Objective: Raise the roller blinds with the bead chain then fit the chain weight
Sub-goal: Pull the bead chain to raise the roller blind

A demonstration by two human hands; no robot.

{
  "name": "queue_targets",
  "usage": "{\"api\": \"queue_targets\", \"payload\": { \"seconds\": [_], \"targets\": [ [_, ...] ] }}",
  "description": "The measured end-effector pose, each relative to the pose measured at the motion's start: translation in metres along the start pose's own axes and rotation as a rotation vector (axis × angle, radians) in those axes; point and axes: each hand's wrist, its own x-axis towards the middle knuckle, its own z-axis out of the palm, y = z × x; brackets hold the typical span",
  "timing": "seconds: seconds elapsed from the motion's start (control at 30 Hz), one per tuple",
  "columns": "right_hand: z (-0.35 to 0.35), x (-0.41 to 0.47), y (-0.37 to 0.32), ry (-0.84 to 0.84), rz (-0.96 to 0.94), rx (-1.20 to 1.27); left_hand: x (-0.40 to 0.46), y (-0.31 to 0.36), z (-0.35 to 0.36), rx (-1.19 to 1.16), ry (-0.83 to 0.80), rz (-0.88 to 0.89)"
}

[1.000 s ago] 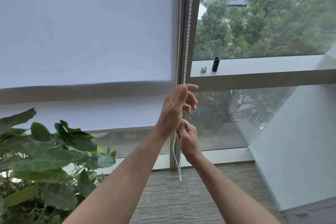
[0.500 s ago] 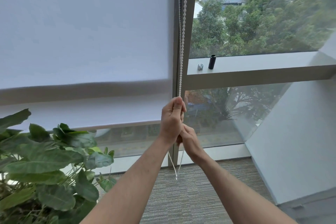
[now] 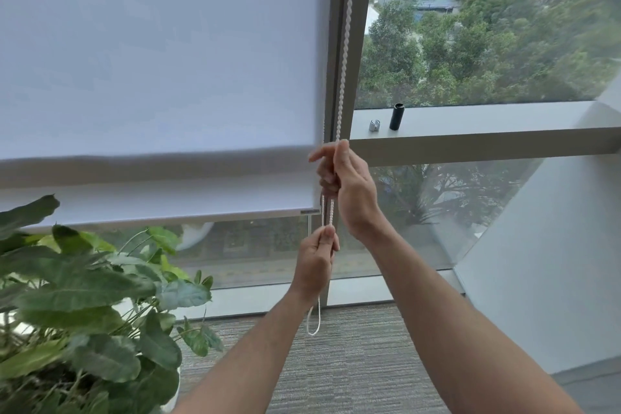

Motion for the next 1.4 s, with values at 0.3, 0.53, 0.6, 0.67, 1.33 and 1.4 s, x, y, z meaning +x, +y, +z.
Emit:
{"api": "queue_targets", "payload": {
  "seconds": [0.3, 0.53, 0.6, 0.67, 1.33, 1.4],
  "targets": [
    [-0.001, -0.017, 0.023, 0.175, -0.028, -0.057, -0.010, -0.015, -0.001, 0.048, -0.103, -0.062],
    [-0.006, -0.045, 0.054, 0.226, 0.063, -0.085, -0.008, -0.029, -0.031, 0.195, -0.079, -0.022],
    [-0.007, -0.053, 0.062, 0.214, 0.085, -0.075, 0.001, -0.023, -0.035, 0.160, -0.005, 0.004],
    [-0.007, -0.060, 0.069, 0.192, 0.109, -0.056, 0.010, -0.007, -0.033, 0.122, 0.037, 0.066],
    [-0.033, -0.117, 0.138, 0.190, 0.367, -0.240, 0.019, 0.057, 0.024, -0.087, -0.055, 0.273],
    [-0.034, -0.121, 0.142, 0.160, 0.402, -0.250, 0.018, 0.050, 0.021, -0.046, -0.025, 0.261]
  ]
}}
